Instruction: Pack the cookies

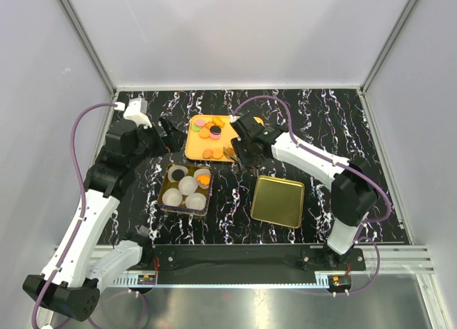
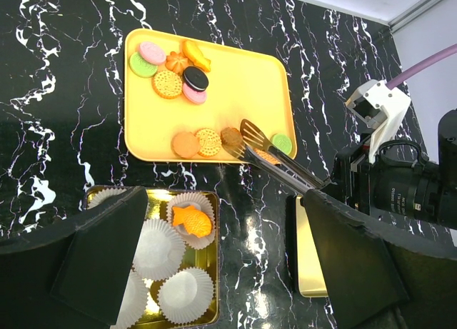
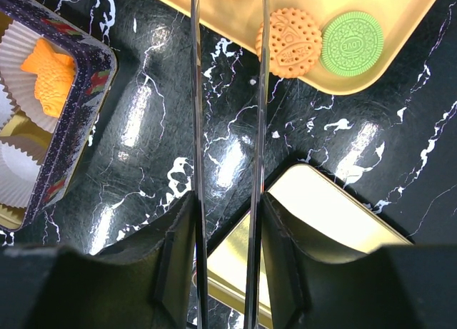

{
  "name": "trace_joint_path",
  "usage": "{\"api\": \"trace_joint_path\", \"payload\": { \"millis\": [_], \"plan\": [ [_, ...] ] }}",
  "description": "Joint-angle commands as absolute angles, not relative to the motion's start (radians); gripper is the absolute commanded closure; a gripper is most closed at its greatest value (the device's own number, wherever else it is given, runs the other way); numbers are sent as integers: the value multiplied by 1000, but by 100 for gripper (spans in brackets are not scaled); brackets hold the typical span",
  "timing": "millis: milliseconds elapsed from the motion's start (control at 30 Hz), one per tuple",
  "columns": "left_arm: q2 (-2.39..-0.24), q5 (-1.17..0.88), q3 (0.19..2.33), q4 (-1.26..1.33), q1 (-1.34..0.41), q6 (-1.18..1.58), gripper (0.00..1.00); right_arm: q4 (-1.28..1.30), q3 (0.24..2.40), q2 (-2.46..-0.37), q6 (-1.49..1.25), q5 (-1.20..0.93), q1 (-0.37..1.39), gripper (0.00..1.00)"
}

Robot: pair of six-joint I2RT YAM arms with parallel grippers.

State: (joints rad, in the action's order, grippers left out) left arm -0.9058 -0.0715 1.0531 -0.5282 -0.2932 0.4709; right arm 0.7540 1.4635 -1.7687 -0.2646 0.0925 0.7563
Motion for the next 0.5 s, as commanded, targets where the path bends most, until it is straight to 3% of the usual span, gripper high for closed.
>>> {"api": "trace_joint_path", "payload": {
  "millis": [0, 467],
  "plan": [
    [-907, -91, 1055, -483, -285, 471, 1, 761, 1491, -1763, -242, 113, 752, 59],
    [-902, -94, 1057, -479, -284, 469, 1, 788, 1582, -1690, -248, 184, 729, 64]
  ]
}}
